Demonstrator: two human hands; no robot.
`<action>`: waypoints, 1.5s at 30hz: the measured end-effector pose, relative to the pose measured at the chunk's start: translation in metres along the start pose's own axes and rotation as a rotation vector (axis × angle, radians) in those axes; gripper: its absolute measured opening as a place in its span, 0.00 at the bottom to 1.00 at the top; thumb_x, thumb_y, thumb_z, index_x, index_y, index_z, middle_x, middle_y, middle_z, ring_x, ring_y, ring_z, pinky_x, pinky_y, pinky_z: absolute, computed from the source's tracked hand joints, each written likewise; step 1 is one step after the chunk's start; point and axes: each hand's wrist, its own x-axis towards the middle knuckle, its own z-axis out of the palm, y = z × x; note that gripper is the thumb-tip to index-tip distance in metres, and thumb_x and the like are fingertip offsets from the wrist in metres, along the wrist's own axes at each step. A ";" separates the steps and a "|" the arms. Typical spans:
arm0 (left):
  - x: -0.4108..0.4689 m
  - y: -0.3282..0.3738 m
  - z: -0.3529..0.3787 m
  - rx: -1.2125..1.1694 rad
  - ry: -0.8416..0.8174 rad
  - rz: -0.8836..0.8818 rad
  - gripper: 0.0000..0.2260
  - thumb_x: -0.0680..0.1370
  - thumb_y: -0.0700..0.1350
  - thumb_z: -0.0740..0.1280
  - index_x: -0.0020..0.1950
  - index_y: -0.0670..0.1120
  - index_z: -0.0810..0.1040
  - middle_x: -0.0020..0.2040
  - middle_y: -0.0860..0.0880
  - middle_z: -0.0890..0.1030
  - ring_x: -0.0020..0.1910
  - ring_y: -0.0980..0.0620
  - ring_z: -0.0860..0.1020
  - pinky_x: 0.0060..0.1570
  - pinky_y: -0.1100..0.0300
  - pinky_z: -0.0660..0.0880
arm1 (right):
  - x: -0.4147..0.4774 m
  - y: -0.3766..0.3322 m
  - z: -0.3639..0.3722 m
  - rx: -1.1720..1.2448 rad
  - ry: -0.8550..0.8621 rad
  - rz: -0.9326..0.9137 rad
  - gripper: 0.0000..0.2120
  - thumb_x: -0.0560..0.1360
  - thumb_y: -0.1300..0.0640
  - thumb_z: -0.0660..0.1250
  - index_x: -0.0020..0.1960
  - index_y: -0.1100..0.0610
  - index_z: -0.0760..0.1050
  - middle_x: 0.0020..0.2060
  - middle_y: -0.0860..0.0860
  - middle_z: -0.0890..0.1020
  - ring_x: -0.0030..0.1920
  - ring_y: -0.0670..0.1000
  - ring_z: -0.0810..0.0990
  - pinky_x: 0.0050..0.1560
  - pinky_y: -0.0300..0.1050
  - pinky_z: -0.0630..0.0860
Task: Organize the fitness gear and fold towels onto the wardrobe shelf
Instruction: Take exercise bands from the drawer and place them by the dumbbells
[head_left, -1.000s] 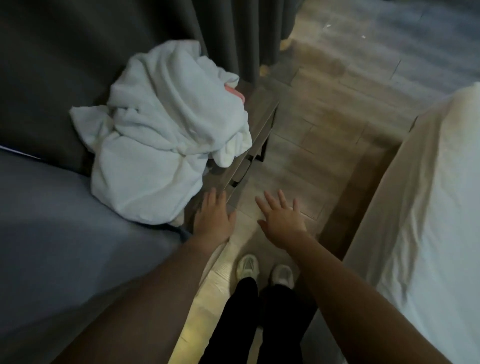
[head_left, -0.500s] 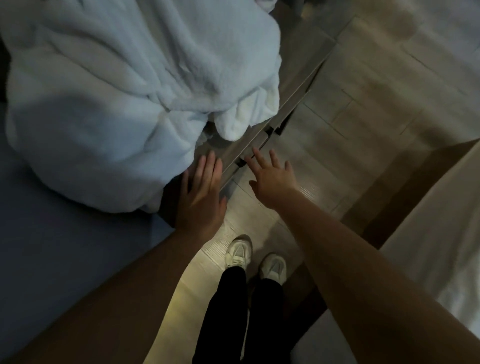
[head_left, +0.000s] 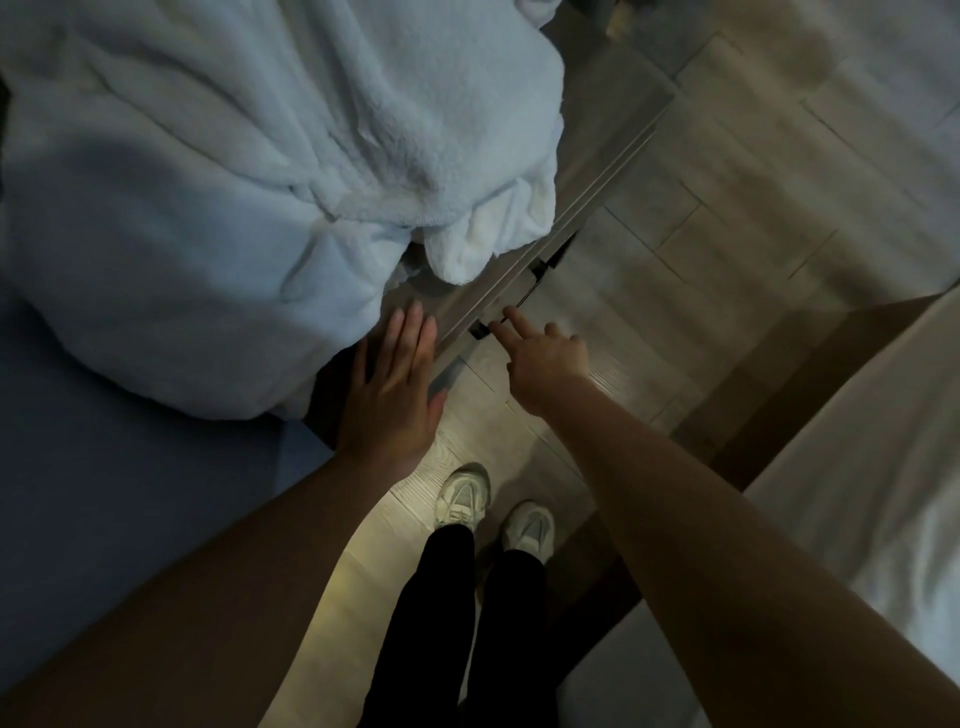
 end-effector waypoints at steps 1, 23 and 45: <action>0.000 0.000 0.000 0.006 -0.006 -0.003 0.35 0.76 0.52 0.63 0.79 0.42 0.54 0.79 0.43 0.54 0.79 0.45 0.51 0.73 0.46 0.47 | -0.004 0.002 0.002 0.001 -0.003 -0.002 0.36 0.80 0.54 0.62 0.78 0.43 0.43 0.79 0.45 0.43 0.72 0.61 0.63 0.63 0.60 0.70; -0.001 0.001 0.002 -0.015 -0.067 0.005 0.47 0.70 0.70 0.60 0.79 0.42 0.51 0.79 0.42 0.52 0.78 0.44 0.50 0.73 0.42 0.48 | -0.021 -0.003 -0.009 1.253 0.202 0.521 0.17 0.78 0.51 0.63 0.64 0.59 0.71 0.46 0.54 0.81 0.46 0.57 0.82 0.49 0.58 0.81; 0.003 0.007 -0.010 0.111 -0.196 0.002 0.46 0.73 0.66 0.62 0.78 0.37 0.50 0.79 0.37 0.50 0.78 0.40 0.49 0.72 0.37 0.51 | -0.119 0.066 0.043 1.289 0.130 0.658 0.10 0.79 0.56 0.62 0.59 0.56 0.71 0.42 0.46 0.78 0.43 0.47 0.78 0.43 0.43 0.74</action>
